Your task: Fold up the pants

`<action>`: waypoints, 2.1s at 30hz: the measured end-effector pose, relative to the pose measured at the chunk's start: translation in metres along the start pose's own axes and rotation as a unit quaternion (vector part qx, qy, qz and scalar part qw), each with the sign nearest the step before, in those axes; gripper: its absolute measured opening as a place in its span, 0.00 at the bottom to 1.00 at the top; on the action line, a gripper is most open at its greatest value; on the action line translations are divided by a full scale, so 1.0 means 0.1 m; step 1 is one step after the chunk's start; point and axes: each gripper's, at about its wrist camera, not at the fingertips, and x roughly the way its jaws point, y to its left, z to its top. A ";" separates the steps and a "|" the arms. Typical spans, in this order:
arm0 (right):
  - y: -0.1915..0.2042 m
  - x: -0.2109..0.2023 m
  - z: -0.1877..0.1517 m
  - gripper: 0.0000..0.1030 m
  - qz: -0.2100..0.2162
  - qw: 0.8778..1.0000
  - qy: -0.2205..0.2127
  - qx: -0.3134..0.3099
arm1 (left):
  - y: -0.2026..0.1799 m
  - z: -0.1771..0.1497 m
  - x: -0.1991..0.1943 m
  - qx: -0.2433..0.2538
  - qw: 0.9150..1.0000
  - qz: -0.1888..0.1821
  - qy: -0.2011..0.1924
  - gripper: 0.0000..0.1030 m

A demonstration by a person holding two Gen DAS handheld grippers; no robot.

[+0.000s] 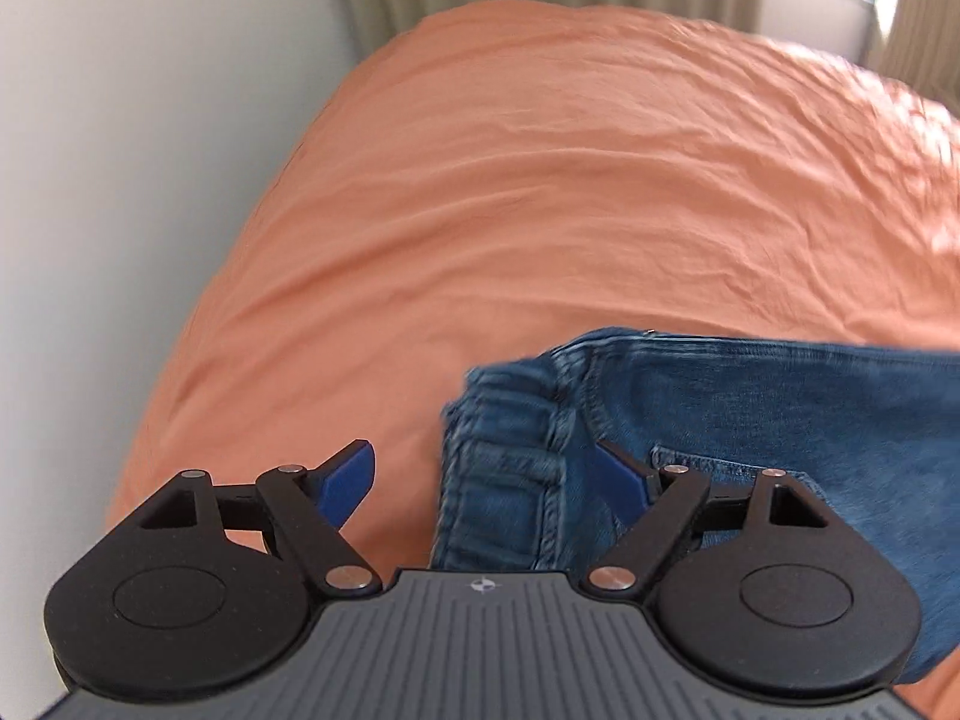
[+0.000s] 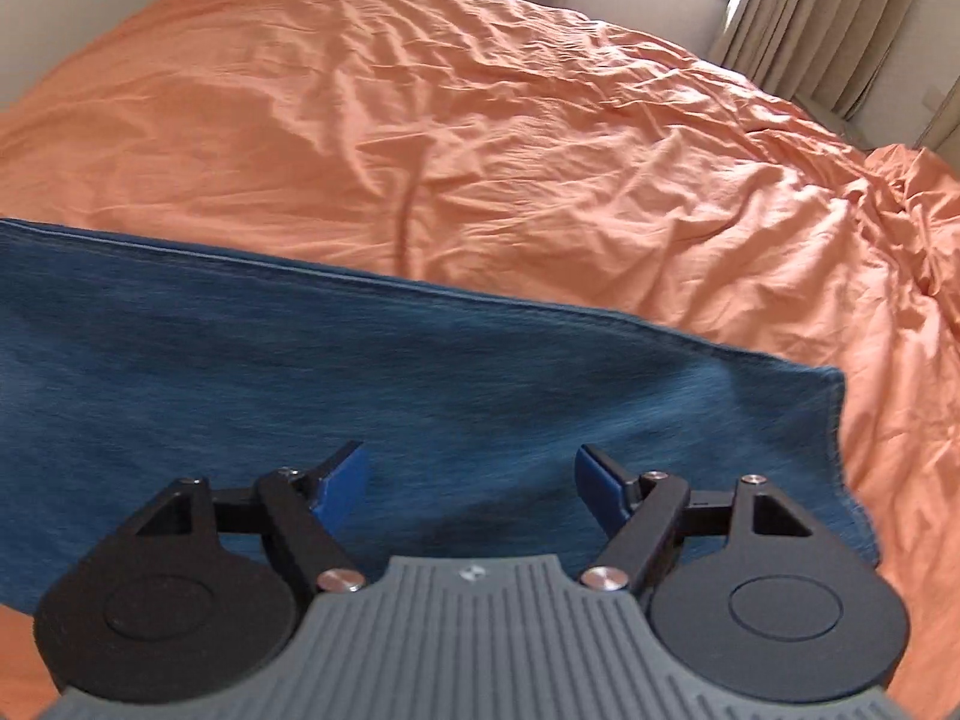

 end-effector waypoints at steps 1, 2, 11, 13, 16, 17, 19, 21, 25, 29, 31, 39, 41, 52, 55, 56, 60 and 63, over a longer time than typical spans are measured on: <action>0.16 -0.04 -0.06 0.70 0.014 1.000 -0.004 0.010 | 0.13 -0.09 -0.02 -0.029 1.000 -0.012 -0.001 0.93; 0.31 -0.07 -0.11 0.70 0.025 1.000 -0.007 0.018 | 0.24 -0.19 -0.02 -0.054 0.998 -0.021 -0.002 0.93; 1.45 -0.29 -0.50 0.70 0.090 0.993 -0.019 0.069 | 0.98 -1.36 0.59 -0.386 0.905 -0.177 -0.028 0.93; 1.61 -0.33 -0.52 0.70 0.088 0.994 -0.020 0.063 | 1.03 -1.54 0.82 -0.450 0.864 -0.222 -0.046 0.93; 1.79 -0.39 -0.53 0.70 0.076 0.996 -0.019 0.043 | 1.01 -1.60 0.99 -0.491 0.827 -0.263 -0.072 0.85; 1.83 -0.39 -0.53 0.71 0.072 0.997 -0.017 0.038 | 0.99 -1.57 1.02 -0.494 0.822 -0.274 -0.073 0.69; 1.86 -0.37 -0.48 0.71 0.058 0.998 -0.012 0.032 | 1.01 -1.46 1.01 -0.490 0.830 -0.256 -0.068 0.44; 1.87 -0.33 -0.42 0.70 0.046 0.998 -0.008 0.032 | 1.03 -1.27 0.86 -0.459 0.855 -0.229 -0.074 0.18; 1.91 -0.18 -0.23 0.70 0.034 0.999 -0.003 0.013 | 1.00 -0.86 0.30 -0.361 0.909 -0.166 -0.130 0.04; 1.91 0.06 -0.14 0.70 0.030 0.999 0.022 0.007 | 1.16 -0.65 0.13 -0.294 0.941 -0.043 -0.160 0.00; 1.88 0.14 -0.14 0.70 0.036 0.999 0.033 0.020 | 1.36 -0.63 0.33 -0.302 0.940 -0.104 -0.120 0.00; 1.84 0.29 -0.16 0.71 0.050 0.998 0.032 0.016 | 1.05 -0.33 0.39 -0.187 0.965 -0.154 -0.101 0.55; 1.85 0.28 -0.16 0.71 0.054 0.998 0.026 0.008 | 0.91 -0.23 0.40 -0.155 0.970 -0.153 -0.105 0.62; 1.71 0.26 -0.24 0.73 0.064 0.998 0.018 0.023 | 0.61 -0.11 0.96 -0.130 0.968 -0.211 -0.049 0.48; 1.71 0.30 -0.25 0.75 0.063 0.998 0.017 0.019 | 0.48 -0.12 0.83 -0.093 0.978 -0.175 -0.064 0.23; 1.71 0.30 -0.25 0.75 0.063 0.998 0.017 0.019 | 0.43 -0.11 0.74 -0.084 0.980 -0.163 -0.074 0.14; 1.68 0.30 -0.25 0.75 0.066 0.998 0.013 0.022 | 0.27 -0.05 0.25 -0.041 0.983 -0.108 -0.141 0.09; 1.63 0.29 -0.26 0.75 0.068 0.997 0.008 0.031 | 0.20 0.09 0.55 -0.016 0.996 -0.039 -0.075 0.09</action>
